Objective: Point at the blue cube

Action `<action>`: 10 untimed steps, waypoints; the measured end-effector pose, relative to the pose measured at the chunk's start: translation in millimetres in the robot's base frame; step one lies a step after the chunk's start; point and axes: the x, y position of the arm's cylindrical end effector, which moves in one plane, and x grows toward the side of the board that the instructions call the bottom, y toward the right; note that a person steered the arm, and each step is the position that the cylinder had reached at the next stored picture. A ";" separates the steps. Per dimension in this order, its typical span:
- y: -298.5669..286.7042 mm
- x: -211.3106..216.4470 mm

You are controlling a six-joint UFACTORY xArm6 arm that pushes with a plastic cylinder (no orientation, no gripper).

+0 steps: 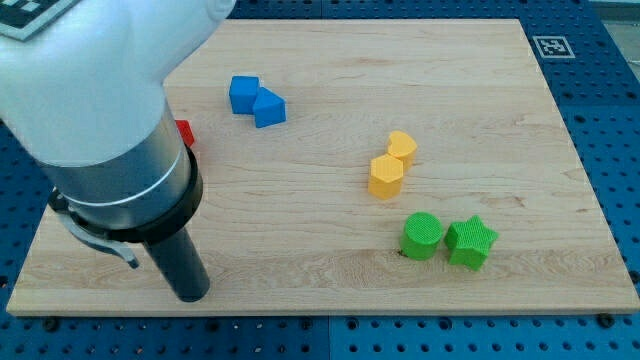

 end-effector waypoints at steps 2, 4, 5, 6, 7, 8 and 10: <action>15.3 -27.5; 82.9 -112.1; 73.8 -136.7; 34.7 -144.1; 27.9 -169.2; 6.4 -189.2; -24.0 -227.2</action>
